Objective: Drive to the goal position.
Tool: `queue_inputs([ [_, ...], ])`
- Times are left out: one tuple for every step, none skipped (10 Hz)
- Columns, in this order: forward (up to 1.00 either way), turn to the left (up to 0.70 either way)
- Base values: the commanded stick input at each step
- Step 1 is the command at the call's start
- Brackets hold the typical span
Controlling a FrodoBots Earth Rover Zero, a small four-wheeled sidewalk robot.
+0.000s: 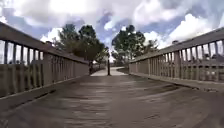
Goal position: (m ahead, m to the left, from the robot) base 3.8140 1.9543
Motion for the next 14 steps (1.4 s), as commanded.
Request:
queue_inputs([
  [1.0, 0.0],
  [1.0, 0.03],
  [1.0, 0.27],
  [1.0, 0.27],
  [1.0, 0.27],
  [1.0, 0.27],
  [1.0, 0.27],
  [1.0, 0.27],
  [1.0, 0.27],
  [1.0, 0.27],
  [1.0, 0.27],
  [1.0, 0.27],
  [1.0, 0.27],
  [1.0, 0.18],
])
